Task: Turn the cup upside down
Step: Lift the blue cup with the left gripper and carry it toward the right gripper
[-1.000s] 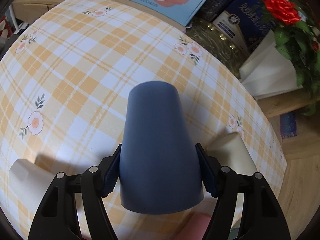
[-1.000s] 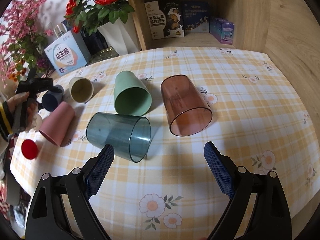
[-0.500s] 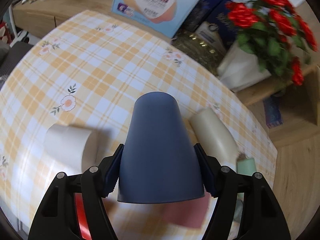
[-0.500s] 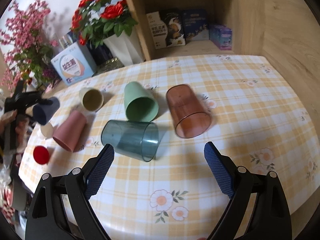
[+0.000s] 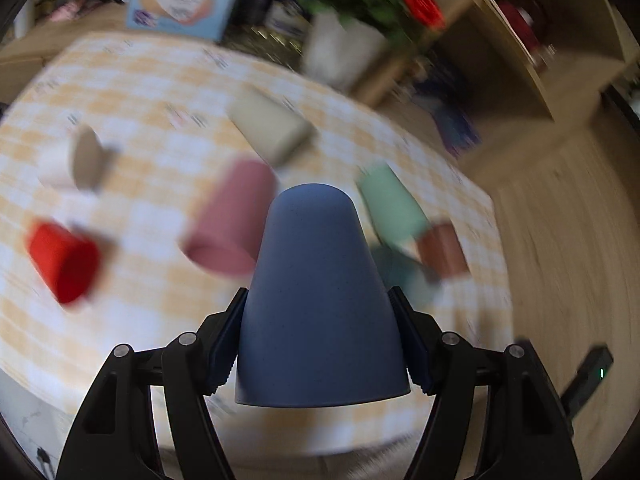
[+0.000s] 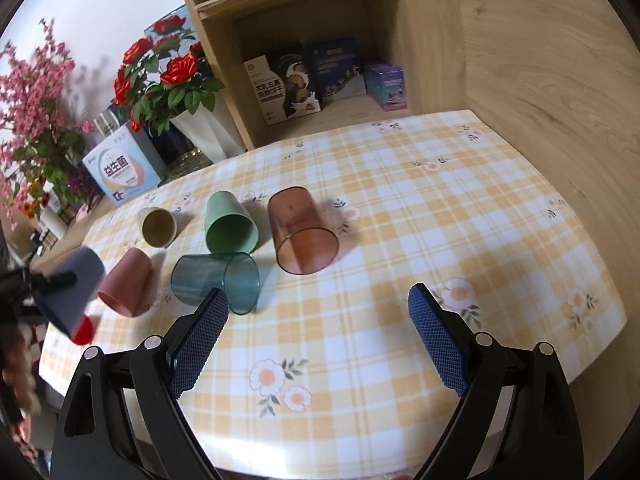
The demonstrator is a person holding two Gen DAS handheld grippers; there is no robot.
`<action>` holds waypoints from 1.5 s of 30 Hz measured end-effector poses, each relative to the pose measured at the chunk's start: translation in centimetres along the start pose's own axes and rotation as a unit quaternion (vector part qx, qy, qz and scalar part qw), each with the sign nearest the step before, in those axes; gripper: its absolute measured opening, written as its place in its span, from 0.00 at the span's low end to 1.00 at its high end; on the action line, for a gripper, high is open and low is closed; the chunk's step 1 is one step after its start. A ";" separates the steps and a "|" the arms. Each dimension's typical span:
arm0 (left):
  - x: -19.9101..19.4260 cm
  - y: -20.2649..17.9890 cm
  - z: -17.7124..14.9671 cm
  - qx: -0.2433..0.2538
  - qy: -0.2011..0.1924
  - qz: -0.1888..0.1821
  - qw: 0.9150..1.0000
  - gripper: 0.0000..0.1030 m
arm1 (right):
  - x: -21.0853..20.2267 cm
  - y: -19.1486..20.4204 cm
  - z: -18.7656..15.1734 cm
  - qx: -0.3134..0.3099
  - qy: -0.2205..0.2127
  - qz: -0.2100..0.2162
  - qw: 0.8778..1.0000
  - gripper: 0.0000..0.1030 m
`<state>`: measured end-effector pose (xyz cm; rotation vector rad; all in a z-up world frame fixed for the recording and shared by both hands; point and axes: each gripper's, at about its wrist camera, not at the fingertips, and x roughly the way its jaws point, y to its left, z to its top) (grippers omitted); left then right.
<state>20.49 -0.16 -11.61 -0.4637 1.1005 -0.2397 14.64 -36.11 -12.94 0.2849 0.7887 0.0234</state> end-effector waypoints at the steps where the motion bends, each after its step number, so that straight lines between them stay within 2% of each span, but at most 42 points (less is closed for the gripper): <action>1: 0.3 -0.5 -0.6 0.003 0.007 -0.005 1.000 0.65 | -0.2 -0.2 -0.1 0.001 -0.002 -0.001 1.000 0.86; 5: 2.5 -3.8 -3.4 0.022 0.043 -0.025 0.999 0.65 | -1.5 -1.9 -0.5 0.015 -0.012 -0.002 1.000 0.86; 10: 5.4 -7.8 -5.6 0.036 0.077 -0.041 0.996 0.65 | -3.0 -3.2 -0.6 0.000 -0.032 -0.010 0.999 0.86; 14: 8.4 -10.8 -6.0 0.051 0.093 -0.037 0.994 0.65 | -3.4 -5.4 -0.7 0.020 -0.034 -0.011 0.999 0.86; 20: 12.0 -13.1 -5.8 0.060 0.100 -0.018 0.993 0.65 | -3.5 -8.2 -0.7 0.034 -0.031 -0.023 0.999 0.86; 24: 13.8 -14.4 -5.7 0.077 0.088 0.004 0.993 0.65 | -3.3 -9.7 -0.7 0.045 -0.030 -0.026 0.998 0.86; 30: 16.3 -15.5 -5.8 0.093 0.089 0.022 0.991 0.65 | -2.3 -11.0 -1.2 0.060 -0.017 -0.026 0.998 0.86; 45: 17.8 -15.9 -7.0 0.123 0.108 0.016 0.986 0.65 | -2.1 -11.5 -1.1 0.068 -0.007 -0.031 0.997 0.86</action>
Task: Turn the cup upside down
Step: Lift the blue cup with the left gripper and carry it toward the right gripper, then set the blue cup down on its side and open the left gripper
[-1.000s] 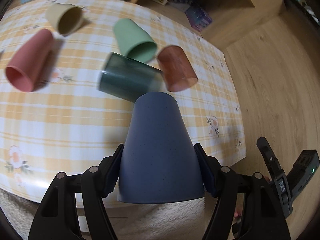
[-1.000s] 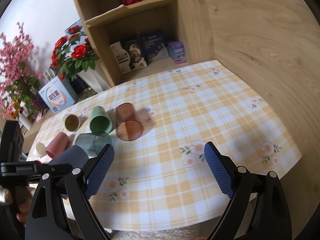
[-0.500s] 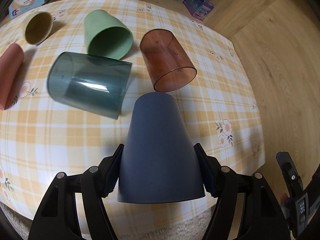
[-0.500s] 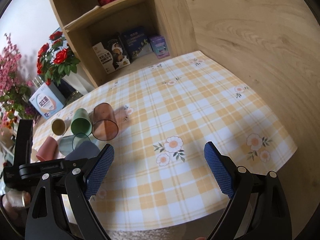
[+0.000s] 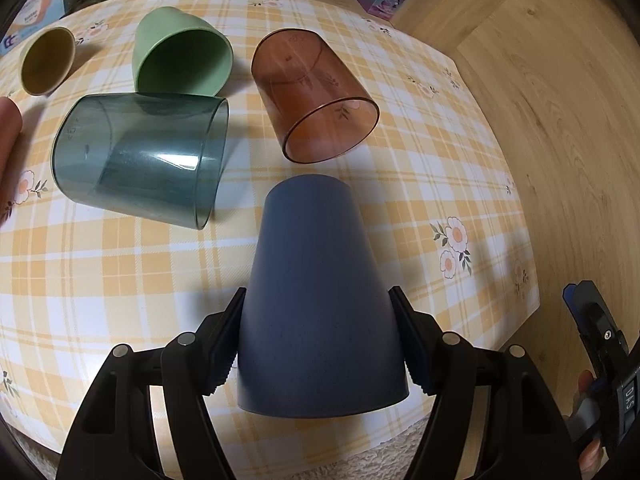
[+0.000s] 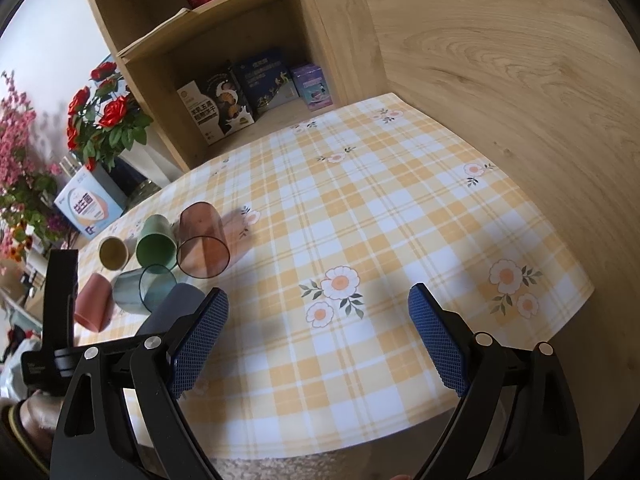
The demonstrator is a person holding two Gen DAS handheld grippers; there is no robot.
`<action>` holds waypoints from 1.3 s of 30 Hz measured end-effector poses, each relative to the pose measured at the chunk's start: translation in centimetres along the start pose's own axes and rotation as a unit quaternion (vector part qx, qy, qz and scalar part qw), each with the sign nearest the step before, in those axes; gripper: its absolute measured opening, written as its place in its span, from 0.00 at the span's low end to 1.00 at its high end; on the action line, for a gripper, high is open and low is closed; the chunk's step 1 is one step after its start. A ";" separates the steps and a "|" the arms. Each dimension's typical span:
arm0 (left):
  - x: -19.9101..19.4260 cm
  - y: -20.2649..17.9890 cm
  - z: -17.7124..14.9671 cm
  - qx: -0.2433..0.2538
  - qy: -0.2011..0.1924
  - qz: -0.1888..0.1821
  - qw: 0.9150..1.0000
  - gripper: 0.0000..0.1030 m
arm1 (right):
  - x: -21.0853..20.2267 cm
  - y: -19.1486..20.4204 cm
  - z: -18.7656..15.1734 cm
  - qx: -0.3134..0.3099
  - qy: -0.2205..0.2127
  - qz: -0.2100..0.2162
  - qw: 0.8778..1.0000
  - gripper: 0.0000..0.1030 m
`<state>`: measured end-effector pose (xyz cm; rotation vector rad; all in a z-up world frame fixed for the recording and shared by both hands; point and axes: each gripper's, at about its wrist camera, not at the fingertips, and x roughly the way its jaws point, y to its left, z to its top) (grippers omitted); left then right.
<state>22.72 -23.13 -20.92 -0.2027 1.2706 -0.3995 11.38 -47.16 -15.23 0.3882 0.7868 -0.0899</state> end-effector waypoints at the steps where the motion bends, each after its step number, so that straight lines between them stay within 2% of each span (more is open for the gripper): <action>1: -0.1 0.1 -0.1 0.000 0.000 -0.001 1.000 0.66 | -0.1 0.1 0.0 -0.001 0.001 -0.001 1.000 0.86; 5: -0.8 0.3 -0.1 -0.003 -0.008 -0.002 1.000 0.73 | -0.6 0.7 -0.1 -0.003 0.000 -0.003 1.000 0.86; 11: -2.4 0.6 -0.4 0.006 -0.022 -0.007 1.000 0.74 | -1.3 1.8 0.1 -0.009 0.004 -0.004 1.000 0.86; 19: -5.8 1.7 -1.7 0.042 -0.070 0.027 0.996 0.82 | -1.5 4.2 0.3 -0.036 0.021 -0.002 0.999 0.86; 28: -11.2 6.2 -3.0 0.052 -0.155 0.091 0.982 0.90 | 0.4 7.1 0.1 -0.047 0.086 0.018 0.995 0.86; 36: -15.1 12.2 -4.5 0.014 -0.211 0.141 0.967 0.92 | 2.6 10.6 -0.3 -0.090 0.142 0.040 0.985 0.86; 39: -16.3 14.4 -5.0 -0.012 -0.225 0.143 0.964 0.93 | 3.9 12.0 0.1 -0.101 0.173 0.049 0.979 0.86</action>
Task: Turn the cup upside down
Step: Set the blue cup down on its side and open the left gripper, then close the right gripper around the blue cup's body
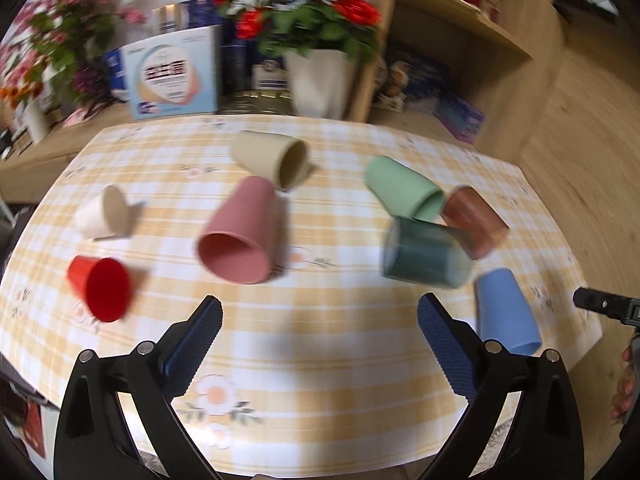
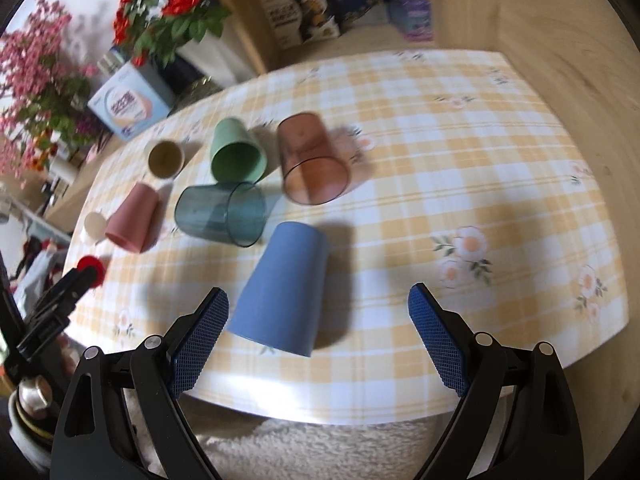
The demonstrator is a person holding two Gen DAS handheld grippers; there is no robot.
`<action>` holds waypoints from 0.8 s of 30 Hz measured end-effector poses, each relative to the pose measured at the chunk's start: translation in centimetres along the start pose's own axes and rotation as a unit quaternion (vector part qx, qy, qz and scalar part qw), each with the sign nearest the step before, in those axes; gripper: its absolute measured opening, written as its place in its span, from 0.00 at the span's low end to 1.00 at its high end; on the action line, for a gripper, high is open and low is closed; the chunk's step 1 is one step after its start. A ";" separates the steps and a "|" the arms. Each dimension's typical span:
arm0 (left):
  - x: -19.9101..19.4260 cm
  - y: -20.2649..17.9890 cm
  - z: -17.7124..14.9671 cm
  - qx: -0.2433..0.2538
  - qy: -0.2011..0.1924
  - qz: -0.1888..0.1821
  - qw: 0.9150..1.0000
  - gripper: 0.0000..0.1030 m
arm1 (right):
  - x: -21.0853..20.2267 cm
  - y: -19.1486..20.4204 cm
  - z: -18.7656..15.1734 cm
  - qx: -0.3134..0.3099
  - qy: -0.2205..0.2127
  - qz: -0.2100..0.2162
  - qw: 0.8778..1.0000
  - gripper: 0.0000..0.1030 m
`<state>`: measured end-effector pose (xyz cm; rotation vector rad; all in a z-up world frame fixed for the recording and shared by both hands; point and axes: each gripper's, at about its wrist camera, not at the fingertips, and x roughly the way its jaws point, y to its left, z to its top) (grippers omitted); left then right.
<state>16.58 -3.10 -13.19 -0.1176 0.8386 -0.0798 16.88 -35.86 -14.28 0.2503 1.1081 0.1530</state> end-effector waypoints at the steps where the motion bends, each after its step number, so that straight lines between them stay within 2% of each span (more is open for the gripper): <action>1: -0.2 0.9 0.0 -0.012 -0.004 0.001 1.000 0.93 | 0.5 0.3 0.4 -0.004 0.010 0.003 1.000 0.86; 3: -0.5 2.0 0.0 -0.024 -0.011 0.007 1.000 0.94 | 1.7 0.8 1.4 -0.007 0.037 0.014 0.999 0.86; 7: -0.9 3.4 -0.2 -0.032 -0.025 0.020 0.999 0.94 | 4.7 1.1 3.5 0.026 0.092 0.034 0.995 0.86; 10: -0.9 3.8 -0.3 -0.033 -0.025 0.021 0.999 0.94 | 6.4 1.1 4.7 0.046 0.115 0.029 0.992 0.86; 19: -0.4 4.7 -0.2 -0.043 -0.036 0.036 0.998 0.94 | 9.4 1.3 6.0 0.064 0.146 0.010 0.987 0.85; 24: 0.3 4.5 -0.4 -0.042 -0.025 0.032 0.998 0.94 | 10.4 1.3 5.9 0.063 0.156 0.004 0.986 0.85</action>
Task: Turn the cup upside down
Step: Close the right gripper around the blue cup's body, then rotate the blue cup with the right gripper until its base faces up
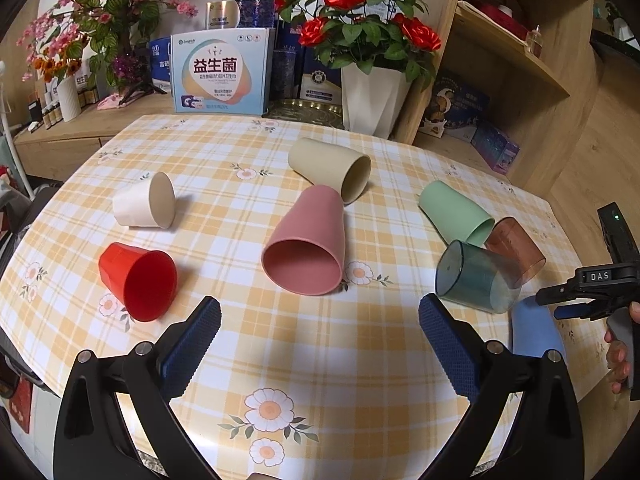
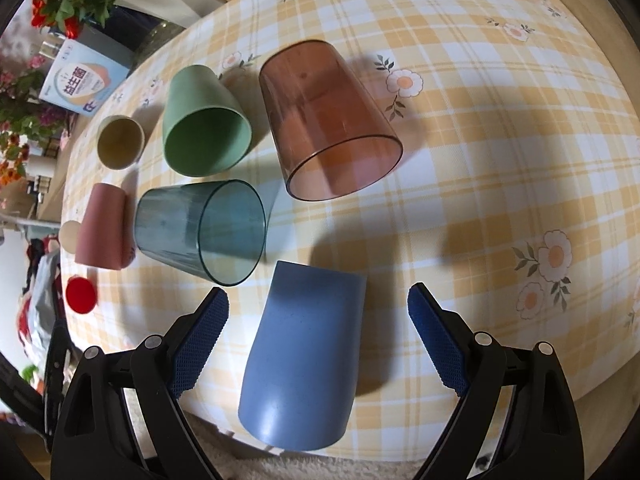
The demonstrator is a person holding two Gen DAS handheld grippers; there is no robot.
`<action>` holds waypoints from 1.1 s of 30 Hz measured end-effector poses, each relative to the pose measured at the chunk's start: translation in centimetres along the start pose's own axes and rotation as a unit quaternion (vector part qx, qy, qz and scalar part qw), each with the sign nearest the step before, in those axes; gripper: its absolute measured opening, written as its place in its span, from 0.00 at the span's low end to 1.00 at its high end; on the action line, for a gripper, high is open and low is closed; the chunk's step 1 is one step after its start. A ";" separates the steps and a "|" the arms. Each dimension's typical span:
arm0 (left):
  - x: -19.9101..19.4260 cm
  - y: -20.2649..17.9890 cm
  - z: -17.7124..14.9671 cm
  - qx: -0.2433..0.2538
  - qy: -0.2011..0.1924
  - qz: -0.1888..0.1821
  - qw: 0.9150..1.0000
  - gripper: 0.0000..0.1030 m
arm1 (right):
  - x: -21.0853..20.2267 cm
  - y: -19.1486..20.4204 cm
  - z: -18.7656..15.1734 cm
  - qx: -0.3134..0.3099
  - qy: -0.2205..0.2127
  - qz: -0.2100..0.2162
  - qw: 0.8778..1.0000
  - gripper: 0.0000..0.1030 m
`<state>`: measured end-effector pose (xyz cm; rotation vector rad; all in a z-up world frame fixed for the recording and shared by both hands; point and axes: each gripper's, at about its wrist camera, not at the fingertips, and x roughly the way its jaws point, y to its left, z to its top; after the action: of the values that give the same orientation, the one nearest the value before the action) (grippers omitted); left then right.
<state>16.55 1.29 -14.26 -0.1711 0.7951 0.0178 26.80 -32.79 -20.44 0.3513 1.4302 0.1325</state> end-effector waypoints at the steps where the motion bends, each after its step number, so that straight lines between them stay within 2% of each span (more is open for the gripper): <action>1: 0.1 -0.1 -0.1 0.001 0.002 0.000 1.000 0.94 | 0.2 0.0 0.0 0.000 0.000 -0.001 1.000 0.85; 9: 0.6 -0.1 -0.4 0.001 0.011 0.002 1.000 0.94 | 1.2 0.2 0.5 0.000 0.005 -0.005 1.000 0.85; 10: 0.6 -0.1 -0.4 0.000 0.012 0.003 1.000 0.94 | 1.4 0.3 0.6 -0.001 0.006 -0.005 1.000 0.83; 12: 0.7 0.0 -0.4 -0.002 0.013 0.004 1.000 0.94 | 1.7 0.3 0.6 -0.002 0.011 -0.009 1.000 0.63; 14: 0.8 0.0 -0.5 -0.002 0.014 0.004 1.000 0.94 | 2.1 0.3 0.6 -0.004 0.016 -0.013 1.000 0.63; 18: 0.8 -0.1 -0.5 -0.002 0.016 0.004 1.000 0.94 | 2.5 0.2 0.7 0.000 0.021 -0.010 1.000 0.56; 29: 0.8 -0.3 -0.7 0.001 0.019 0.004 1.000 0.94 | 3.1 0.3 0.9 -0.001 0.022 -0.012 1.000 0.54; 33: 0.7 -0.3 -0.7 -0.001 0.017 0.007 1.000 0.94 | 2.5 0.8 0.4 -0.014 0.009 -0.012 1.000 0.54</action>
<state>16.58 0.83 -15.18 -0.1684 0.8294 0.0294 27.65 -31.35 -22.52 0.3111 1.4485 0.1367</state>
